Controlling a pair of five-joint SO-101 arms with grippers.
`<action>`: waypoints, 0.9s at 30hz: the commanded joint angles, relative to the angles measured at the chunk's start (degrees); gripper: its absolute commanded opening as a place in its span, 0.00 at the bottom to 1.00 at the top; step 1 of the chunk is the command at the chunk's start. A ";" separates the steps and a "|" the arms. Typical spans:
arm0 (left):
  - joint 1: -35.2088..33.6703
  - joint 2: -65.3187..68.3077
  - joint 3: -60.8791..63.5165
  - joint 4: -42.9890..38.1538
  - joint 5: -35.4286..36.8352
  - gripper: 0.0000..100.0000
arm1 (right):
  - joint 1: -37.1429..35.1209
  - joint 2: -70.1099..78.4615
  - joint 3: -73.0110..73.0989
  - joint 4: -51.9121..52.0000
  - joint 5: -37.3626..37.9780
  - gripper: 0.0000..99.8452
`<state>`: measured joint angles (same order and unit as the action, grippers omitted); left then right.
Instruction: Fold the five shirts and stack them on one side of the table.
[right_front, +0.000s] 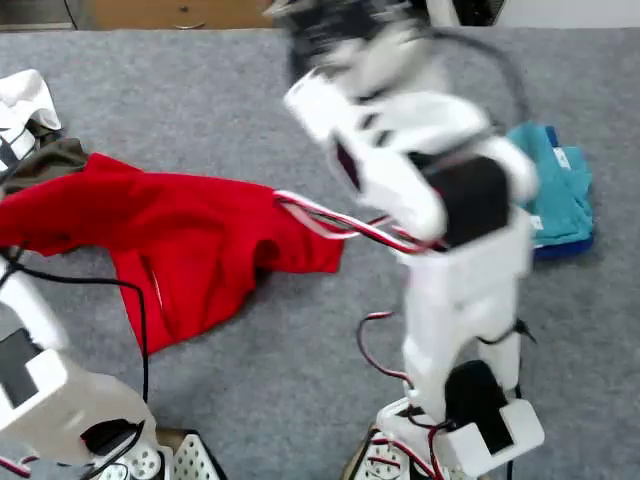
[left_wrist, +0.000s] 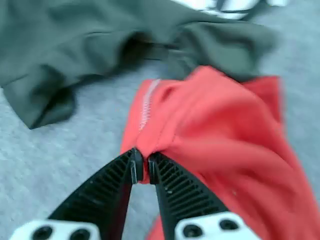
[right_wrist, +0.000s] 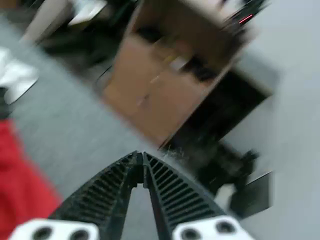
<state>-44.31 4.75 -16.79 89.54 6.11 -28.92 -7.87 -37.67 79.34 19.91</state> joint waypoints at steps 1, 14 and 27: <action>-2.99 -1.80 10.90 -9.76 -4.04 0.02 | -6.29 -1.10 12.62 2.46 2.20 0.00; -4.31 -1.36 44.48 -44.75 -5.71 0.02 | -16.57 21.05 28.62 -1.93 6.15 0.18; -3.43 -1.54 47.12 -48.62 -5.98 0.02 | -14.46 60.35 -6.20 9.41 2.90 0.02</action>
<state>-48.53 4.75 30.33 41.71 0.48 -45.10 48.31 -34.59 84.18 23.52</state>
